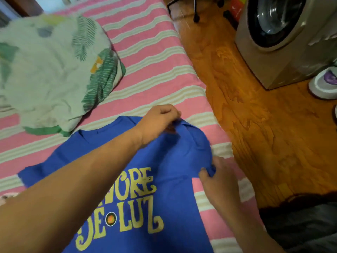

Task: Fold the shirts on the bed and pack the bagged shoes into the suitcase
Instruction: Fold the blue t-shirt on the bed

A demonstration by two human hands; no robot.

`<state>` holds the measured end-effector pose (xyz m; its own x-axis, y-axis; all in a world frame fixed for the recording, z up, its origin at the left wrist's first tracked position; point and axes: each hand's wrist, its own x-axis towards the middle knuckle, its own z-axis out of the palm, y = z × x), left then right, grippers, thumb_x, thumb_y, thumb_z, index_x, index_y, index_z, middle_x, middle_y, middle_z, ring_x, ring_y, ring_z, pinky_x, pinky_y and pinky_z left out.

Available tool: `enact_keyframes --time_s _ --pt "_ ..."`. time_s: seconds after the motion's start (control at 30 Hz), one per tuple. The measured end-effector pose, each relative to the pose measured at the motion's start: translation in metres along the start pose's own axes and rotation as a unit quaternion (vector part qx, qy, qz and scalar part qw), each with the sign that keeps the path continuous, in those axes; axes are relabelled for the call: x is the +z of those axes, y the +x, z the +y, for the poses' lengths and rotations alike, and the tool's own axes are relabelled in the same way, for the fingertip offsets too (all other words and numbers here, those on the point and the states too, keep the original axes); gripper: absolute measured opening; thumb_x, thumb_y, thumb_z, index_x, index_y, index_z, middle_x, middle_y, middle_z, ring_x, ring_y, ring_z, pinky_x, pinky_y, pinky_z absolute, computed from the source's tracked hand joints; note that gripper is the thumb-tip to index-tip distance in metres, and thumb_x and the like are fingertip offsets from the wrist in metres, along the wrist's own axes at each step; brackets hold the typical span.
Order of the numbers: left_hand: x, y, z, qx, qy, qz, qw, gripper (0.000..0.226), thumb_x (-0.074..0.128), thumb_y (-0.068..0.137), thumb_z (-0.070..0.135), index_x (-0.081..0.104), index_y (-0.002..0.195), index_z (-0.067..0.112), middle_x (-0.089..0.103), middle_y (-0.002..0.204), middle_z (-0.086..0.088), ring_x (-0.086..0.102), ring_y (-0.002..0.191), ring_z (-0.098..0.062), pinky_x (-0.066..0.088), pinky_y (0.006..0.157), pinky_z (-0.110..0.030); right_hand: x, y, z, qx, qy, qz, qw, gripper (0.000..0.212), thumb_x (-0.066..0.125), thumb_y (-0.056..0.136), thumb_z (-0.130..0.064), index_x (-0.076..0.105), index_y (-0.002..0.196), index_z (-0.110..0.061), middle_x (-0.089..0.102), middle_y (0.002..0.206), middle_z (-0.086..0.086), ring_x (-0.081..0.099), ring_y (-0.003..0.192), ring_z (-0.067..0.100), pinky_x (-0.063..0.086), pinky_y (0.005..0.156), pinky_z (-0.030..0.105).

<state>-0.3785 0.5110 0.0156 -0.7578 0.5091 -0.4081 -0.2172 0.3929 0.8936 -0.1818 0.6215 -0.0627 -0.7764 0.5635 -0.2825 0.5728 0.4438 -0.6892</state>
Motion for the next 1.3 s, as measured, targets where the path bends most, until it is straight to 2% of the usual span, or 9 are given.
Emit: enact_keyframes --time_s 0.27,0.4,0.6,0.77,0.9,1.0,1.1,1.2,1.3 --pt "-0.109 -0.063 -0.119 -0.178 -0.045 0.227 0.956 0.023 0.058 0.092 -0.010 0.053 0.092 0.013 0.055 0.077 -0.007 0.052 0.061 -0.021 0.043 0.052 -0.030 0.091 -0.061 -0.044 -0.369 -0.193 -0.113 0.902 0.020 0.056 0.079 -0.043 0.055 0.087 -0.025 0.049 0.089 -0.008 0.047 0.088 0.019 0.046 0.081 0.034" --pt "-0.110 -0.087 -0.180 -0.277 -0.100 0.228 0.928 0.031 0.063 0.094 0.004 0.045 0.115 0.017 0.058 0.090 -0.012 0.059 0.071 -0.024 0.048 0.054 -0.028 0.100 -0.065 -0.014 -0.338 -0.205 -0.113 0.912 0.024 0.063 0.080 -0.036 0.065 0.100 -0.024 0.058 0.099 -0.006 0.057 0.091 0.020 0.054 0.078 0.035" --pt "-0.076 -0.081 -0.205 -0.337 -0.206 0.266 0.879 0.025 0.066 0.095 0.029 0.063 0.100 0.005 0.062 0.084 -0.009 0.055 0.070 -0.024 0.044 0.062 -0.032 0.061 -0.097 0.058 -0.018 -0.159 -0.040 0.986 0.036 0.074 0.084 -0.015 0.059 0.115 -0.005 0.061 0.105 0.012 0.061 0.093 0.034 0.050 0.080 0.041" --pt "-0.031 -0.092 -0.191 -0.270 -0.105 0.334 0.897 0.036 0.064 0.094 0.023 0.034 0.113 0.013 0.045 0.085 0.001 0.048 0.071 -0.018 0.039 0.063 -0.030 0.034 -0.189 0.112 0.210 -0.078 -0.106 0.969 0.016 0.066 0.094 -0.030 0.053 0.104 -0.030 0.063 0.089 -0.007 0.062 0.084 0.015 0.048 0.079 0.034" --pt "-0.025 -0.112 -0.205 -0.186 -0.087 0.249 0.947 0.022 0.064 0.097 0.020 0.054 0.116 0.019 0.057 0.102 0.000 0.054 0.065 -0.017 0.046 0.049 -0.025 0.030 -0.247 0.124 0.231 -0.084 -0.081 0.966 0.017 0.069 0.091 -0.024 0.054 0.095 -0.030 0.061 0.079 -0.002 0.062 0.078 0.024 0.043 0.070 0.035" --pt "-0.048 -0.100 -0.214 -0.154 -0.128 0.195 0.960 0.040 0.067 0.089 0.016 0.061 0.128 0.024 0.066 0.122 -0.001 0.067 0.084 -0.018 0.058 0.077 -0.034 0.033 -0.268 0.132 0.248 -0.107 -0.064 0.961 0.012 0.068 0.092 -0.022 0.059 0.097 -0.028 0.067 0.086 -0.002 0.067 0.089 0.030 0.046 0.073 0.036" --pt "-0.066 -0.103 -0.196 -0.071 -0.054 0.147 0.985 0.055 0.067 0.092 0.017 0.052 0.145 0.018 0.056 0.139 0.003 0.061 0.119 -0.012 0.047 0.106 -0.029 0.032 -0.294 0.125 0.219 -0.169 -0.012 0.961 0.011 0.064 0.094 -0.022 0.065 0.105 -0.025 0.071 0.093 0.003 0.066 0.089 0.029 0.045 0.071 0.034" --pt "-0.094 -0.113 -0.151 0.018 0.022 0.134 0.991 0.065 0.067 0.094 0.021 0.040 0.153 0.013 0.043 0.150 0.005 0.059 0.117 0.006 0.047 0.095 -0.012 0.029 -0.326 0.096 0.112 -0.260 0.042 0.958 0.003 0.061 0.093 -0.019 0.060 0.091 -0.020 0.063 0.083 0.002 0.063 0.077 0.030 0.040 0.062 0.034" --pt "-0.143 -0.126 -0.116 0.060 0.054 0.145 0.986 0.077 0.066 0.080 0.014 0.041 0.152 0.015 0.049 0.150 0.000 0.053 0.133 -0.015 0.044 0.111 -0.031 0.041 -0.370 0.051 -0.043 -0.285 0.045 0.956 0.002 0.063 0.092 -0.015 0.065 0.093 -0.015 0.059 0.080 0.002 0.060 0.067 0.027 0.049 0.059 0.036"
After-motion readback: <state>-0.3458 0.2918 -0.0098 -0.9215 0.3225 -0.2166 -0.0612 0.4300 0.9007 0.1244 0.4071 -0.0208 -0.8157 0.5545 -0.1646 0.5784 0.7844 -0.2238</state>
